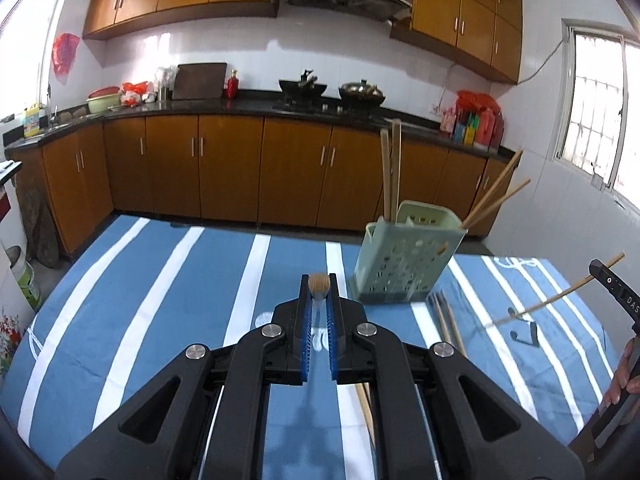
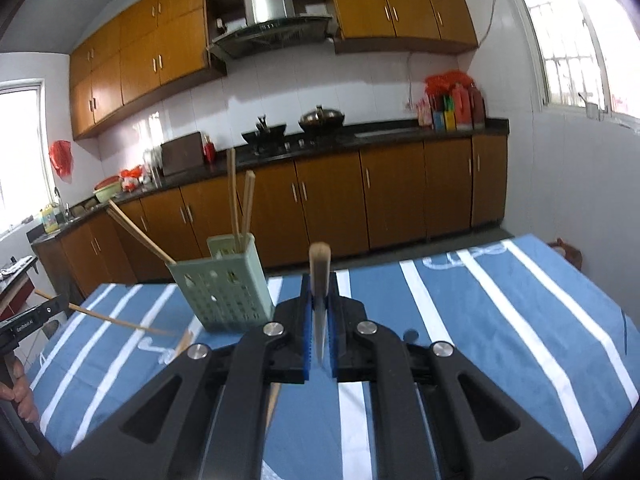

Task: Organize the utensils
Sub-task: 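Lift the left gripper's chopstick upright over the holder while the right gripper lifts its own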

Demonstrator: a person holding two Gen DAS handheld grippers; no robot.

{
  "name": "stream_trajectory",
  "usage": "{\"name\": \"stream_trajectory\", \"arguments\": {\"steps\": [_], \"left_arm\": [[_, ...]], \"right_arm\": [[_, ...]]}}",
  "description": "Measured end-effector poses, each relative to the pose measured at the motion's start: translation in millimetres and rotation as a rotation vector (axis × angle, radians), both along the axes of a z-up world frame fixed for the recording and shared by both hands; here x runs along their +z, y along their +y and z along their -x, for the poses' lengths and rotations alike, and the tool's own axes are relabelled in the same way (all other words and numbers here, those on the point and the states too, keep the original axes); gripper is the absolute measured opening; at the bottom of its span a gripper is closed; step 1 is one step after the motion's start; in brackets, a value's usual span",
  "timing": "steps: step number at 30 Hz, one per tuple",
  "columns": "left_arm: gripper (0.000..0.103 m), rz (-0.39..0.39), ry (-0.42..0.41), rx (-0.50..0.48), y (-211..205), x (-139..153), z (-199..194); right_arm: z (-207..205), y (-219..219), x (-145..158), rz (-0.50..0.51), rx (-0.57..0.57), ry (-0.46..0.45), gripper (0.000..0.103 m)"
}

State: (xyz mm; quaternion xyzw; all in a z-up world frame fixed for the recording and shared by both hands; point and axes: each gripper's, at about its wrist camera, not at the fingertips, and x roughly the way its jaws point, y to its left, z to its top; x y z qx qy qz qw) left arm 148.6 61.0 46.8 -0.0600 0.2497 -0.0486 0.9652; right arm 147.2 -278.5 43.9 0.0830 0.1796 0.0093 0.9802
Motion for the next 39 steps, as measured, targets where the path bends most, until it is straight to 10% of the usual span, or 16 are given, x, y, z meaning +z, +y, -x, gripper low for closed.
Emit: {"name": "stream_trajectory", "arguments": {"steps": [26, 39], "left_arm": [[0.007, 0.053, -0.327, -0.052, -46, 126, -25], [0.007, 0.081, -0.326, -0.007, -63, 102, -77]], "right_arm": [[-21, 45, 134, -0.070, 0.148, -0.324, 0.008], [-98, 66, 117, -0.033, 0.098, -0.355, 0.008]]}}
